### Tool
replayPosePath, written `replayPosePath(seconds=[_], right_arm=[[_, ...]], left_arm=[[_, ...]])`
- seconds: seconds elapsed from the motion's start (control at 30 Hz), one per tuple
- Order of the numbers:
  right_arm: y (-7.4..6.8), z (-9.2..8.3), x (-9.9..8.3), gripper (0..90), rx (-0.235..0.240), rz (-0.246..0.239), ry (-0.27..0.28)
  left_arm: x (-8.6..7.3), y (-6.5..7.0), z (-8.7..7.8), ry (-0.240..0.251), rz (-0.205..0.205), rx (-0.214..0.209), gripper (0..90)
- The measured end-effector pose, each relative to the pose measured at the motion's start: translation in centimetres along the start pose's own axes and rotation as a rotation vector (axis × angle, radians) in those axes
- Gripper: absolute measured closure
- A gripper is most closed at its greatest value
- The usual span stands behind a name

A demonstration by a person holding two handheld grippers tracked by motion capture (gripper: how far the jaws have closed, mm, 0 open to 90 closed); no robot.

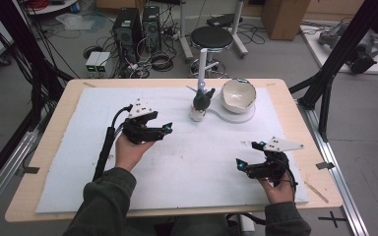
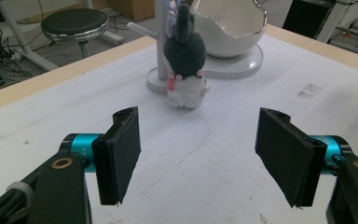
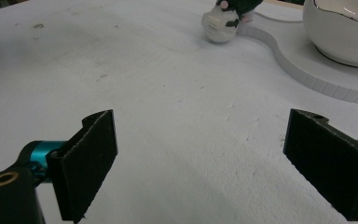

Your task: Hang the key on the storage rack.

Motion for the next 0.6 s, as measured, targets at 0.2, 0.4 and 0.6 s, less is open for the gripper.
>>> replayPosePath(seconds=[0.2, 0.4, 0.6], right_arm=[[0.0, 0.1, 0.0, 8.8, -0.002, -0.007, -0.002], [0.0, 0.0, -0.1, 8.8, -0.003, -0.002, -0.001], [0.0, 0.1, -0.1, 8.8, -0.005, -0.003, -0.004]], left_arm=[[-0.3, 0.0, -0.5, -0.003, -0.001, -0.003, 31.0], [-0.4, -0.1, -1.1, 0.004, -0.002, -0.003, 30.9], [-0.6, -0.2, -1.6, 0.004, -0.003, -0.002, 30.8]])
Point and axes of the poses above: each handheld gripper's, and its own axes: z roughly forward along the jaws, x roughly out of its top, y roughly to its right, the point moved 9 cm from there along z, roughly forward along the jaws, and after that the axes turned 2 degrees about x, right-handed, at the moved point
